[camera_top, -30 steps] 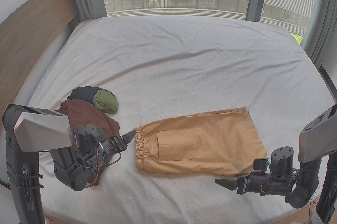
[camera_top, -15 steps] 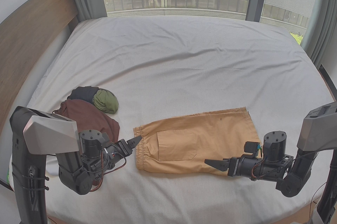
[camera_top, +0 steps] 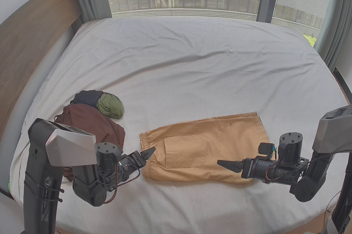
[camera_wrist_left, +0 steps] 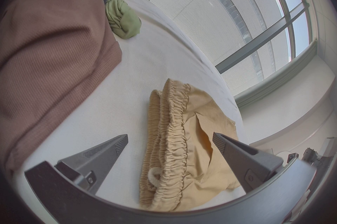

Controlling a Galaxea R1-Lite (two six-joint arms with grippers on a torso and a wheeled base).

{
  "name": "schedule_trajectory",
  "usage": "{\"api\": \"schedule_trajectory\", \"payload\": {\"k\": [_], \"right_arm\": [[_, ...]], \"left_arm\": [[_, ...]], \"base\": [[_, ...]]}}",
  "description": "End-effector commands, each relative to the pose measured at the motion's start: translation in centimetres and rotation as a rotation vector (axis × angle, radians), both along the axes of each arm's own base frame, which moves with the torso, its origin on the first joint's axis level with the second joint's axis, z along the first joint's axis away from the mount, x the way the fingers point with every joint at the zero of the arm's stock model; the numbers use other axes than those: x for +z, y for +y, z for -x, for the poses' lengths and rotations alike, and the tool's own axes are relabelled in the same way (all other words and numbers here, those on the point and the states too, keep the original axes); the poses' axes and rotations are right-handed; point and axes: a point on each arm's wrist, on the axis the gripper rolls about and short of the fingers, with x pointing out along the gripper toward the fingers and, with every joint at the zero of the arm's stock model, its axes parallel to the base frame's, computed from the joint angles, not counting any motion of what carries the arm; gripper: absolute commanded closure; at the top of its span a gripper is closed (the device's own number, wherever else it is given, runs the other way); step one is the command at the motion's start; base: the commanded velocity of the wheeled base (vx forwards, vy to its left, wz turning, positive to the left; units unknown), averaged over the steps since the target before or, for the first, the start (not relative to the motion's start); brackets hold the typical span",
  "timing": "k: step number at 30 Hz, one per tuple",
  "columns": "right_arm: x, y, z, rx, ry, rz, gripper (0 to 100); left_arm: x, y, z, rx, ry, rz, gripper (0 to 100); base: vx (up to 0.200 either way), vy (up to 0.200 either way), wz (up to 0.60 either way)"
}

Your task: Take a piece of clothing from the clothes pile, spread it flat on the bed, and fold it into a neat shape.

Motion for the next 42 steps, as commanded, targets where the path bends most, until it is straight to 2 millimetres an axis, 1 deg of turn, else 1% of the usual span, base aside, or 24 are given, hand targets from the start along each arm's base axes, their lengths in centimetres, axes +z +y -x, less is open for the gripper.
{"api": "schedule_trajectory", "payload": {"k": [1, 10, 20, 29, 32, 42], "right_arm": [[-0.1, -0.3, -0.2, -0.007, 0.001, -0.002, 0], [0.0, -0.2, -0.3, -0.005, -0.008, -0.008, 0], [0.4, -0.3, -0.3, -0.007, -0.026, -0.017, 0], [0.6, -0.3, -0.3, -0.007, -0.031, -0.019, 0], [0.7, -0.3, -0.3, -0.007, -0.035, -0.021, 0], [0.7, -0.3, -0.3, -0.007, -0.035, -0.022, 0]], "left_arm": [[-1.3, -0.7, -0.2, -0.007, 0.016, 0.004, 0], [-1.3, -1.0, -0.5, -0.011, 0.006, 0.01, 0], [-1.6, -1.7, -0.3, -0.025, 0.012, 0.014, 0], [-1.9, -3.5, -1.8, 0.002, -0.037, 0.056, 0], [-1.9, -3.8, -1.9, 0.0, -0.043, 0.058, 0], [-1.8, -4.1, -1.9, -0.004, -0.044, 0.059, 0]], "base": [[0.0, 0.0, 0.0], [0.0, 0.0, 0.0], [0.0, 0.0, 0.0], [0.0, 0.0, 0.0], [0.0, 0.0, 0.0], [0.0, 0.0, 0.0]]}}
